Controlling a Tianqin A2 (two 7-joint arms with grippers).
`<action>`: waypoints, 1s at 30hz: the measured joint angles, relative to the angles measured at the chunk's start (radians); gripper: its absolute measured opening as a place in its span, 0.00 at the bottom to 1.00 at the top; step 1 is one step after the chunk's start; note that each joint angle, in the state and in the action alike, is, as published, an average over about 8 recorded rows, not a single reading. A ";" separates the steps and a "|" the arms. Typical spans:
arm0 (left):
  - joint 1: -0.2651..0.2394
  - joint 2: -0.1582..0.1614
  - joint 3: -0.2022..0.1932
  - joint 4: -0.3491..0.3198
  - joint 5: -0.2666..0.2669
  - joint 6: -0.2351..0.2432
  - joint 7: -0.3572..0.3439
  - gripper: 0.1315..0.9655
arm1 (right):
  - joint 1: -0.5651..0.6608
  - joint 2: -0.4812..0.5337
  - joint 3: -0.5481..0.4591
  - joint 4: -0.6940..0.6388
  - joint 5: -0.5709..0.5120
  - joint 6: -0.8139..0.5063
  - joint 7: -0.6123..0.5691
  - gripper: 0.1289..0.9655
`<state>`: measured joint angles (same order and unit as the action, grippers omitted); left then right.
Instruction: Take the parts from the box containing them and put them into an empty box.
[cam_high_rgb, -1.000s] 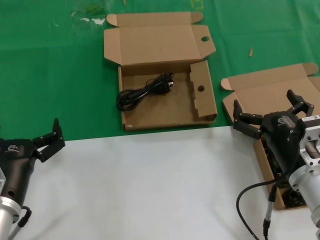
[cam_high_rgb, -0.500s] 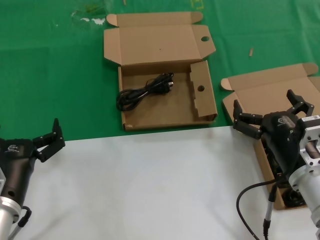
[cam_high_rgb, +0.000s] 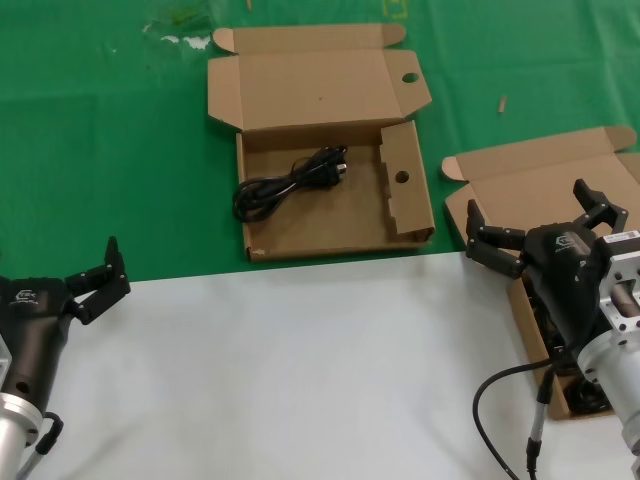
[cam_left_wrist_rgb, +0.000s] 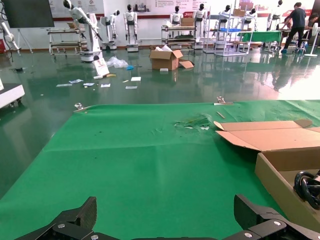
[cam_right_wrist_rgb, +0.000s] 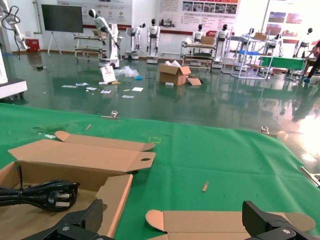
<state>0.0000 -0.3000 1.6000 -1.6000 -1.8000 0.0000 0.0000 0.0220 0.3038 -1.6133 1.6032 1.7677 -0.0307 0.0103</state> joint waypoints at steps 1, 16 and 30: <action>0.000 0.000 0.000 0.000 0.000 0.000 0.000 1.00 | 0.000 0.000 0.000 0.000 0.000 0.000 0.000 1.00; 0.000 0.000 0.000 0.000 0.000 0.000 0.000 1.00 | 0.000 0.000 0.000 0.000 0.000 0.000 0.000 1.00; 0.000 0.000 0.000 0.000 0.000 0.000 0.000 1.00 | 0.000 0.000 0.000 0.000 0.000 0.000 0.000 1.00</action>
<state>0.0000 -0.3000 1.6000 -1.6000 -1.8000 0.0000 0.0000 0.0220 0.3038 -1.6133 1.6032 1.7677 -0.0307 0.0103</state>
